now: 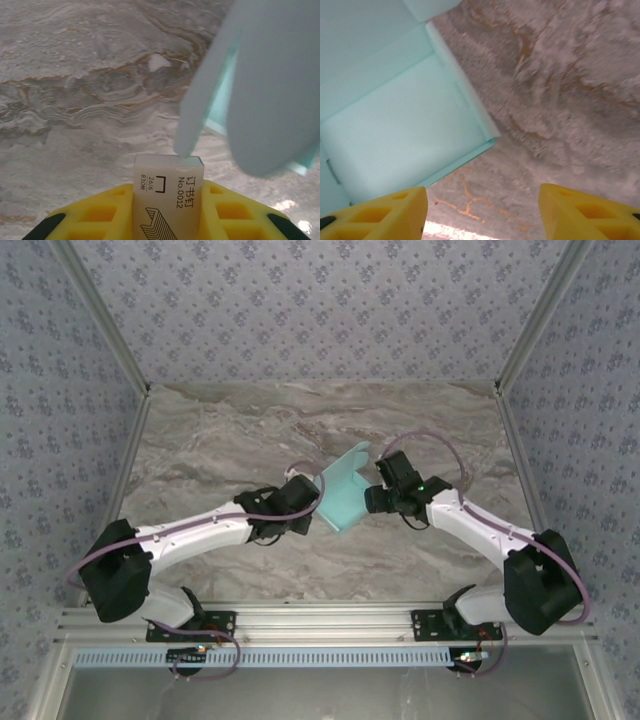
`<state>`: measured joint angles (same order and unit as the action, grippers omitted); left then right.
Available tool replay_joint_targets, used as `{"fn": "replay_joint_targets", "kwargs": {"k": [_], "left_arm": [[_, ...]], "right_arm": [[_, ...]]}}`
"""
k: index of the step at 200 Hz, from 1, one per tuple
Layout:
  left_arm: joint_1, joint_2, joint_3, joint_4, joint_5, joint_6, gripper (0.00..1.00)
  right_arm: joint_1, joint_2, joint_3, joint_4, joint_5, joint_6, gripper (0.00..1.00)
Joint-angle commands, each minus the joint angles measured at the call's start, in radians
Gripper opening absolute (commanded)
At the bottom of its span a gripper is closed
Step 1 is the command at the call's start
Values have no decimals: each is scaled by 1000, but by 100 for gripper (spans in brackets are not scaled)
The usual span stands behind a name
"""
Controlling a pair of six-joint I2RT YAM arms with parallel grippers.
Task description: Fold the paper box
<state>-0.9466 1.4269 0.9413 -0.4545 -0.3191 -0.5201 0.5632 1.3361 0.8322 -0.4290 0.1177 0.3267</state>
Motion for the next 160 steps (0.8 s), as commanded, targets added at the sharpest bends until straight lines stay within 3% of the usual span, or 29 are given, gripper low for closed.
{"fn": "replay_joint_targets", "kwargs": {"k": [1, 46, 95, 132, 160], "left_arm": [[27, -61, -15, -27, -3, 1, 28], [80, -204, -92, -35, 70, 31, 29], [114, -346, -133, -54, 114, 65, 29], [108, -428, -179, 56, 314, 117, 29], [82, -406, -176, 121, 378, 156, 29]], "right_arm": [[28, -26, -47, -11, -108, 35, 61], [160, 60, -96, 96, -117, 123, 56], [243, 178, -27, 212, -81, 172, 45], [272, 238, 24, 268, -115, 176, 43], [263, 200, 19, 276, -146, 174, 43]]}}
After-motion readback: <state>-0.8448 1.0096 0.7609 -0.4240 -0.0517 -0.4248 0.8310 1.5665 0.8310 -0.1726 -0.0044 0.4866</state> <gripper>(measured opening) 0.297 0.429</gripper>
